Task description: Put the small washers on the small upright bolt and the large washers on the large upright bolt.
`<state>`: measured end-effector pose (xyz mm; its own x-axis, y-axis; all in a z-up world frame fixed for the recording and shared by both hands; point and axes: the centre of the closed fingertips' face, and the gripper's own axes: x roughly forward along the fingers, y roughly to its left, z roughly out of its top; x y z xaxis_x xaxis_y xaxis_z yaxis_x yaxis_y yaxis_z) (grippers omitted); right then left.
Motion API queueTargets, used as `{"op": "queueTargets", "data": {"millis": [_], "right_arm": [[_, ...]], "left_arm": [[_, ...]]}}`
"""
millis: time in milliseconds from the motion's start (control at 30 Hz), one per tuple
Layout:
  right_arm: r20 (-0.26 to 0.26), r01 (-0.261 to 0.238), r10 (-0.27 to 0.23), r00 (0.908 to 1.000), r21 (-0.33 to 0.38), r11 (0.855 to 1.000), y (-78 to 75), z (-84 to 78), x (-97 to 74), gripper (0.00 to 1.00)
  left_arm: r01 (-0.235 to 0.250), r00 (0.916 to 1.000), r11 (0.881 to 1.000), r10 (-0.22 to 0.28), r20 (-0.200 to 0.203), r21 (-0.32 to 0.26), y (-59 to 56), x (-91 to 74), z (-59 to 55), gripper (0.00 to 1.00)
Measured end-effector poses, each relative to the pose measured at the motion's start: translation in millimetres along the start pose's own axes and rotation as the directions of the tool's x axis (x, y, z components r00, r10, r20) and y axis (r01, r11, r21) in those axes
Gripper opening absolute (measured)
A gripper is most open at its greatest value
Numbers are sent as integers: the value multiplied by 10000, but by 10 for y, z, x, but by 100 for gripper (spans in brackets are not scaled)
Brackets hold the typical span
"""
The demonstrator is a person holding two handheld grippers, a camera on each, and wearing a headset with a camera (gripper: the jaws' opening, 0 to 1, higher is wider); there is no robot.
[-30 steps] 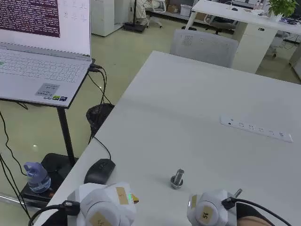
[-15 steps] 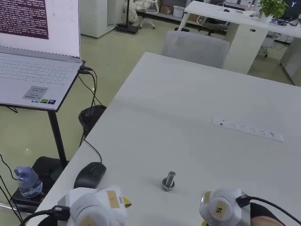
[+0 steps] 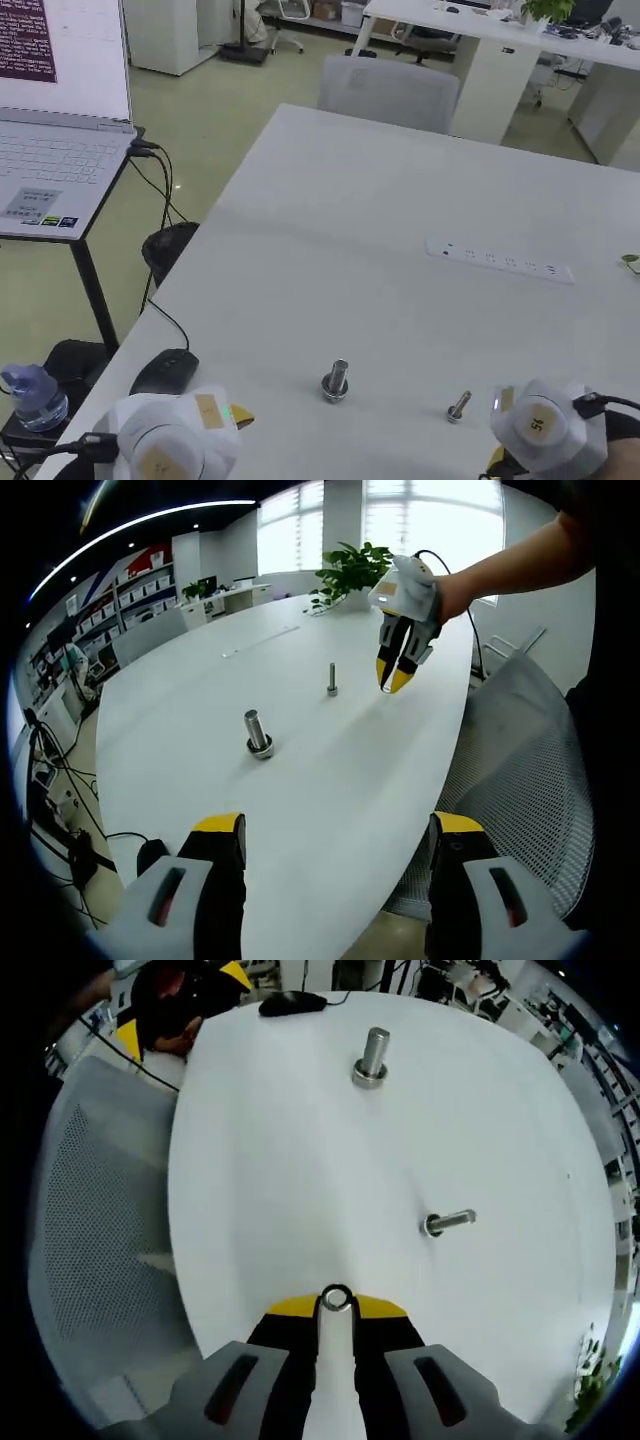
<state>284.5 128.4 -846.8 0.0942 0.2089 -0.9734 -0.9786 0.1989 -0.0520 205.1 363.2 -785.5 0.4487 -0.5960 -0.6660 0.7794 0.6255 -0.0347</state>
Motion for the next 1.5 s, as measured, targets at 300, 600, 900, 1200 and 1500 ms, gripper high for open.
{"op": "queueTargets", "data": {"millis": [300,600,900,1200,1500], "right_arm": [[199,93,-97,9998,239,9997,-159,17,-97,13],[650,215,-235,9976,307,9993,-402,247,-235,13],[993,489,-531,9936,445,9978,-704,500,-316,13],[855,450,-469,9952,238,9987,-779,590,-185,13],[593,264,-276,9979,209,9994,-787,554,-85,13]], "left_arm": [[-99,9999,9999,98,-86,-53,11,4,-19,80],[-141,9998,9998,140,-108,-130,11,21,-30,81],[-132,9997,9996,127,-219,-246,17,30,-91,84],[-86,9996,9997,80,-256,-226,30,36,-100,83],[-75,9993,9997,66,-374,-238,50,30,-146,81]]}}
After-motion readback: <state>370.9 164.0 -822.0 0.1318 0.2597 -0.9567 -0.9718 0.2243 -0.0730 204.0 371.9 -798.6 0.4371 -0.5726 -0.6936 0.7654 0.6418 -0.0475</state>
